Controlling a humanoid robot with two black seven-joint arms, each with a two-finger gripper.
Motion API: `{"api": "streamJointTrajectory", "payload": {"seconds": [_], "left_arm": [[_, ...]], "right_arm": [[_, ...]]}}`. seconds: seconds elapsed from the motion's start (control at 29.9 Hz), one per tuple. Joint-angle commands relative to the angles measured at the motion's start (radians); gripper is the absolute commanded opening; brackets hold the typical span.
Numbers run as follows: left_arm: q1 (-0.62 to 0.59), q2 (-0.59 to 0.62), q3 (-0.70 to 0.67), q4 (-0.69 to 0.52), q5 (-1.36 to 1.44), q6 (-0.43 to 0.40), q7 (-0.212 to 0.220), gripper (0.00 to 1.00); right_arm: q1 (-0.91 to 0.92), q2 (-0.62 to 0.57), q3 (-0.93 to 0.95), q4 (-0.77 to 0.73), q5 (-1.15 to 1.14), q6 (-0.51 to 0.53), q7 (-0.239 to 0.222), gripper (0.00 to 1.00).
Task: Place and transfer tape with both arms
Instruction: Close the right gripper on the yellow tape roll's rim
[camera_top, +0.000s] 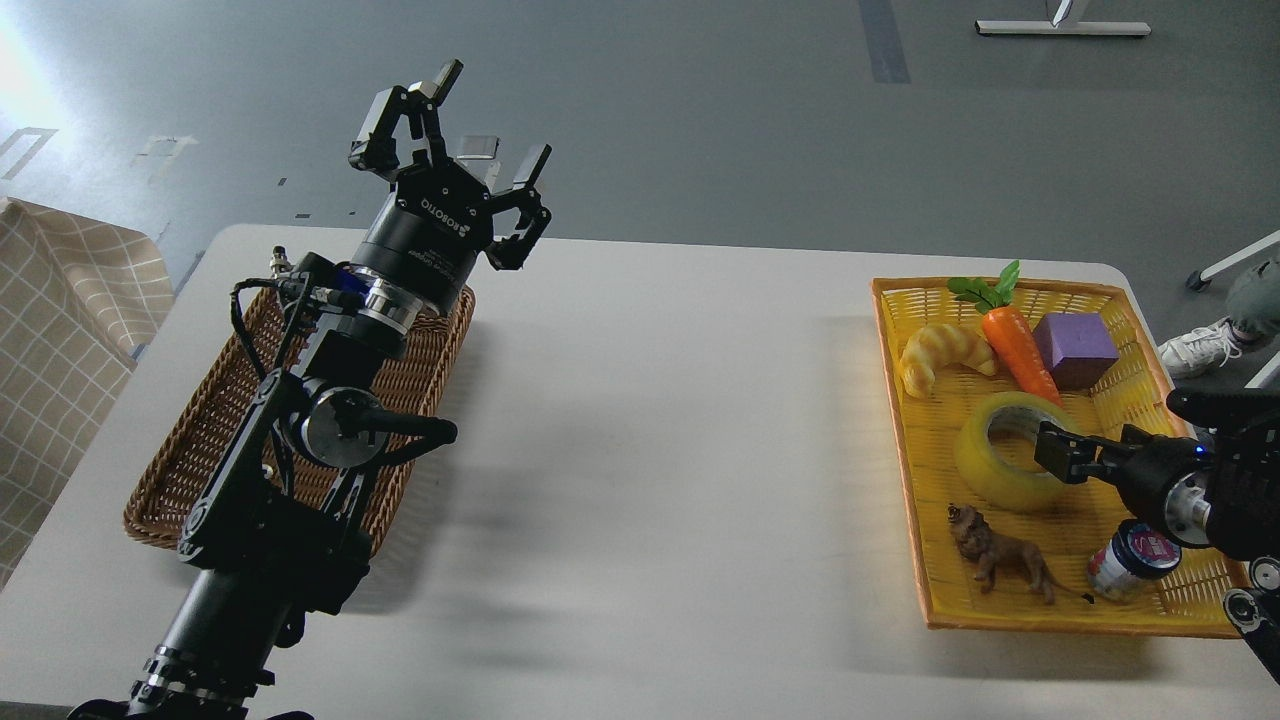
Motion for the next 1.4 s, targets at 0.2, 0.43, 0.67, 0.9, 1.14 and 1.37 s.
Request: {"api": "streamJointTrajectory", "payload": {"seconds": [0.2,0.43,0.67,0.9,1.14,1.37], "left_arm": [[0.002,0.003,-0.001,0.0,-0.008,0.0,0.0,0.98],[0.001,0.005,0.0,0.001,-0.008,-0.002,0.0,0.98],[0.001,0.003,-0.001,0.001,-0.008,-0.002,0.0,0.98],[0.001,0.003,-0.001,0.001,-0.008,-0.002,0.0,0.98],[0.002,0.003,-0.001,0.001,-0.008,0.0,0.0,0.98],[0.002,0.005,-0.001,0.001,-0.008,0.0,0.0,0.98]], "right_arm": [[-0.005,0.042,-0.003,0.009,0.0,0.001,-0.016,0.79],[-0.009,0.039,-0.004,0.006,0.0,0.001,-0.023,0.79],[-0.008,0.042,-0.004,-0.003,0.0,0.0,-0.025,0.79],[-0.005,0.044,-0.004,-0.003,0.0,0.001,-0.025,0.71],[-0.009,0.044,-0.006,-0.003,0.0,0.001,-0.04,0.63],[-0.012,0.044,-0.006,-0.003,0.0,0.001,-0.04,0.63]]}}
